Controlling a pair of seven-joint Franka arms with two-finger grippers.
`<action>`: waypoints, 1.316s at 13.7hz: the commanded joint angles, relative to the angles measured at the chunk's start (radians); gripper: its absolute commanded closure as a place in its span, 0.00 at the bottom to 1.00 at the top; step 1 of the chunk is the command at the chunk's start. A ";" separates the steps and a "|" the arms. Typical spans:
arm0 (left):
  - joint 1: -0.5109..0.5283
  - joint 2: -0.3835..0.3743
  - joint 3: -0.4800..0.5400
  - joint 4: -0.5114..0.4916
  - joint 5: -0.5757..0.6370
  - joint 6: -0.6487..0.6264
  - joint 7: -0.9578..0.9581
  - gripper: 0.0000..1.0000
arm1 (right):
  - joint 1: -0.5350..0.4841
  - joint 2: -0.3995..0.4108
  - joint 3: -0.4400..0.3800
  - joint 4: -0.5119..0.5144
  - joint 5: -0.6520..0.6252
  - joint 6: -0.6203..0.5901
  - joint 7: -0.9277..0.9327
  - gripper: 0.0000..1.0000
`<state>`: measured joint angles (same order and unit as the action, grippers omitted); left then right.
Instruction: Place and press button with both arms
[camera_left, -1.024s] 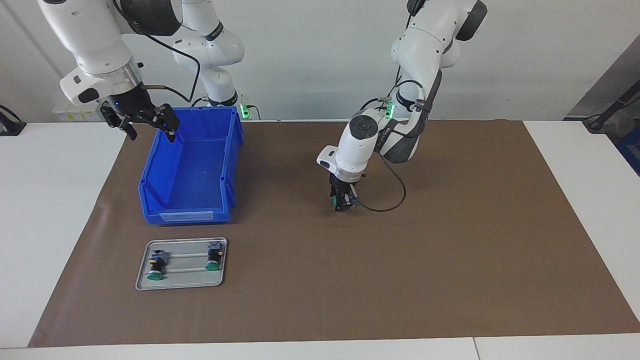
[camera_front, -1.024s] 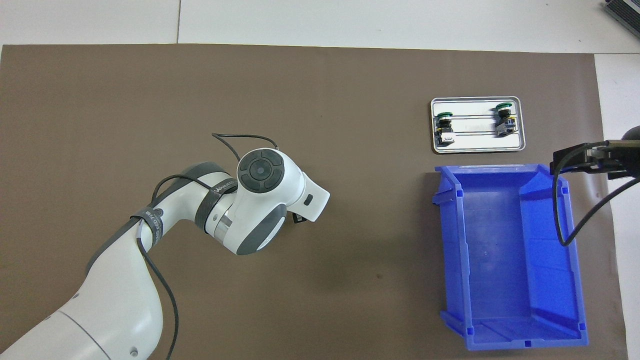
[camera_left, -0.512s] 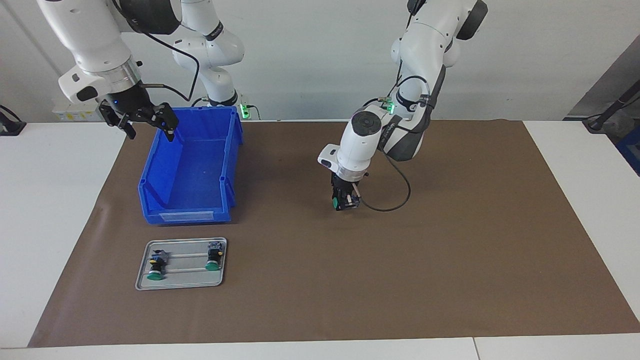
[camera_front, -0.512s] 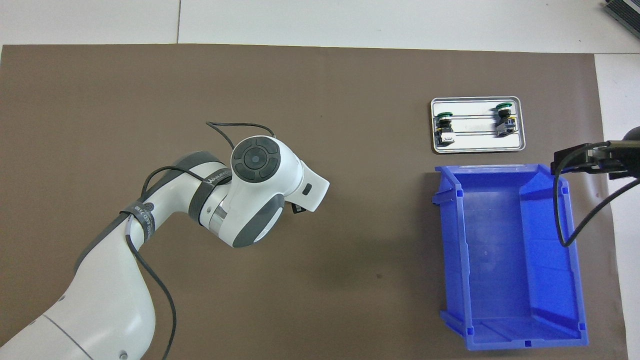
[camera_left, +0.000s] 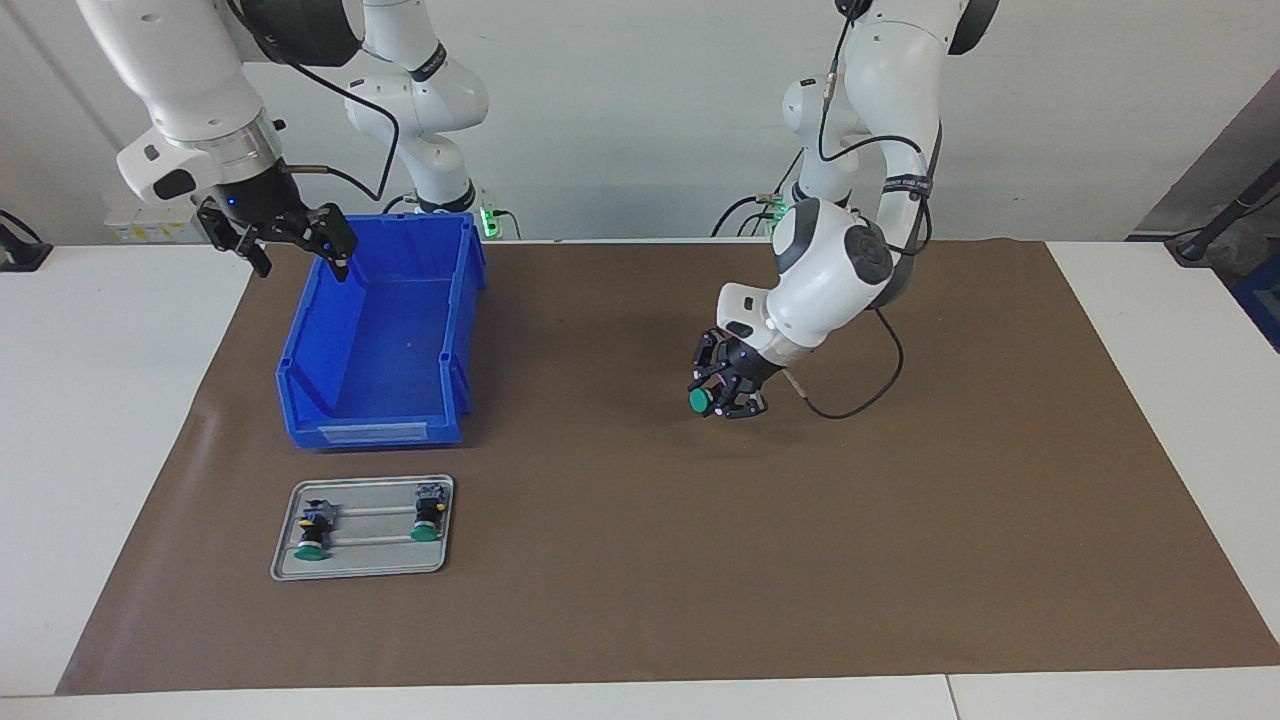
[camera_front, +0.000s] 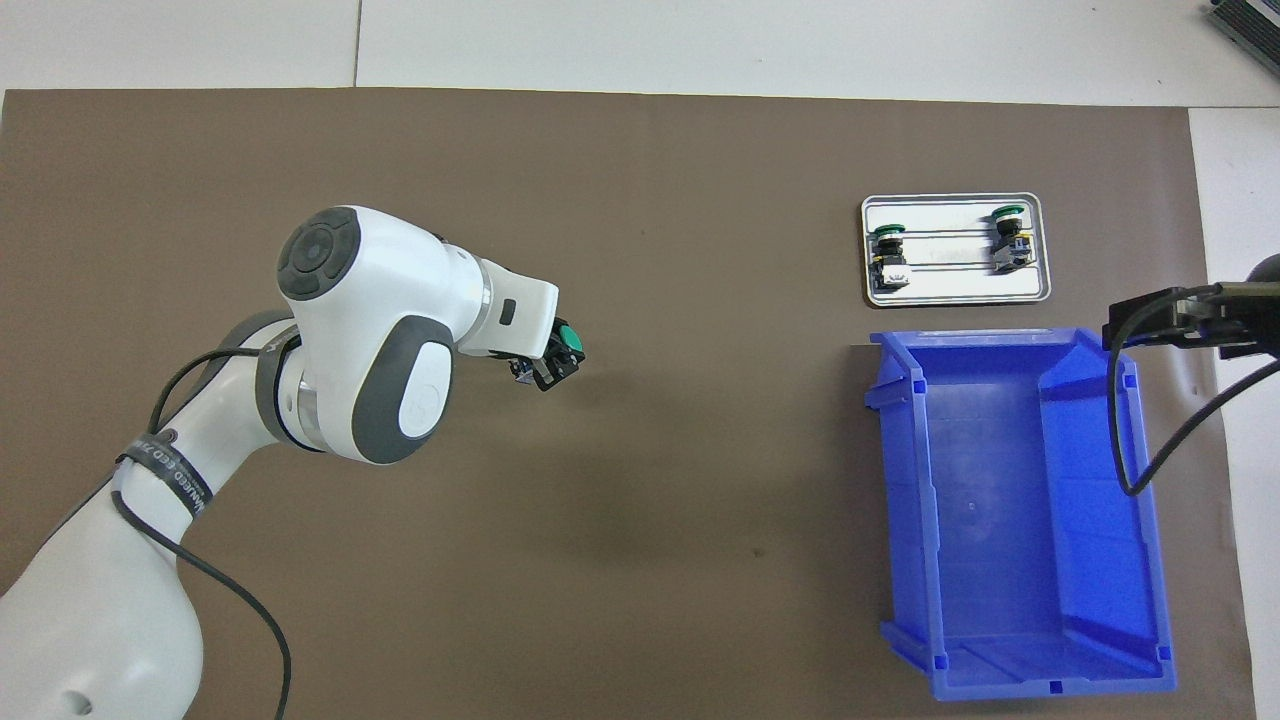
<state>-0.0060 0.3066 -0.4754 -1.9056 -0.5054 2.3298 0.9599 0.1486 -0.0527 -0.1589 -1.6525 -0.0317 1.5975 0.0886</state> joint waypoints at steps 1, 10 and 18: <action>0.009 -0.067 0.024 -0.134 -0.225 0.153 0.225 1.00 | -0.014 -0.022 0.012 -0.021 -0.011 -0.005 -0.013 0.00; -0.142 -0.176 0.277 -0.308 -0.948 0.164 0.905 1.00 | -0.015 -0.024 0.013 -0.021 -0.013 -0.002 -0.018 0.00; -0.163 -0.207 0.415 -0.489 -1.441 -0.173 1.401 1.00 | -0.015 -0.026 0.013 -0.026 -0.013 0.001 -0.013 0.00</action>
<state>-0.1534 0.1339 -0.1028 -2.3338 -1.8902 2.2334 2.2814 0.1484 -0.0547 -0.1588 -1.6525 -0.0324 1.5968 0.0886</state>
